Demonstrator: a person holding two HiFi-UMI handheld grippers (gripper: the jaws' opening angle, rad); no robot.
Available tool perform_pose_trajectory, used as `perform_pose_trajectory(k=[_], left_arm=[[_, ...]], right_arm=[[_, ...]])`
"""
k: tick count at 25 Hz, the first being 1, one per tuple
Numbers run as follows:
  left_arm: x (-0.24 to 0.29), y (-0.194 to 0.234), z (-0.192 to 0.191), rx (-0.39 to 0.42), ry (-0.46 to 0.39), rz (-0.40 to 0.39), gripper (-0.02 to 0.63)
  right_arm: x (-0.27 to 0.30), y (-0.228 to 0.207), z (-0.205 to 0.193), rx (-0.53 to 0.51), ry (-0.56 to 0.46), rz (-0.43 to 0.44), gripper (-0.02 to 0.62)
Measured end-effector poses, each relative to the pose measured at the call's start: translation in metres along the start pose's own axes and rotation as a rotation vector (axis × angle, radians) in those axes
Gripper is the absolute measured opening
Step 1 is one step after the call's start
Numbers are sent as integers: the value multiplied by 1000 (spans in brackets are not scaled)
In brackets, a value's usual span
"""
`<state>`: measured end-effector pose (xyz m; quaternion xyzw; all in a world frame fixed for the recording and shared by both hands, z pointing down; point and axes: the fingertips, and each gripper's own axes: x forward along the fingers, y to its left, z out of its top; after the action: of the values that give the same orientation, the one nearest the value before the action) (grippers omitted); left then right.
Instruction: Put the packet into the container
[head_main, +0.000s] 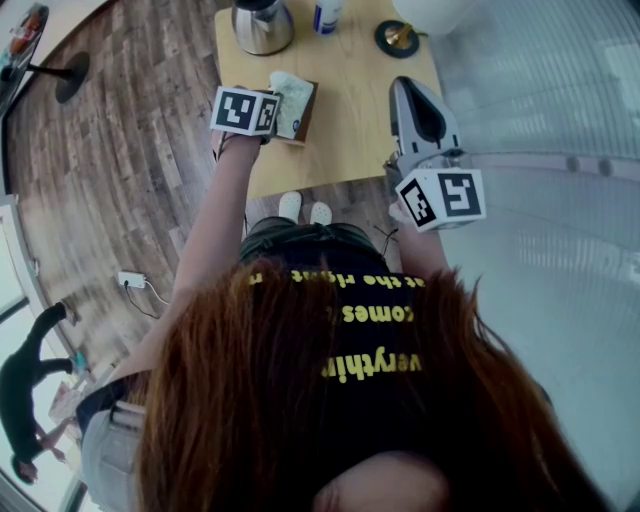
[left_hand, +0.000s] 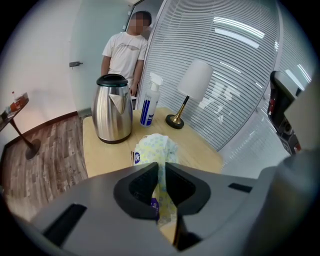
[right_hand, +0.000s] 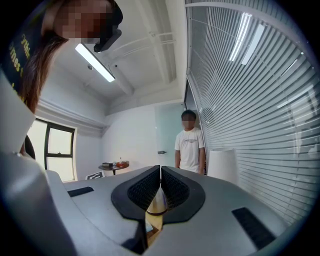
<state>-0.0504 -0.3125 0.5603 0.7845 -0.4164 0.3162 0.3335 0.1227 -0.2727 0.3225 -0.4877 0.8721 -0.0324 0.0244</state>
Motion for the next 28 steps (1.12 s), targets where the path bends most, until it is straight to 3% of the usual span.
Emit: perform_pose_trajectory(k=[23, 28], left_arm=[[20, -7, 1, -47, -11, -48, 64], [19, -9, 9, -46, -49, -63, 114]], right_arm=[[1, -13, -2, 11, 1, -13, 17], [3, -15, -2, 13, 1, -14, 17]])
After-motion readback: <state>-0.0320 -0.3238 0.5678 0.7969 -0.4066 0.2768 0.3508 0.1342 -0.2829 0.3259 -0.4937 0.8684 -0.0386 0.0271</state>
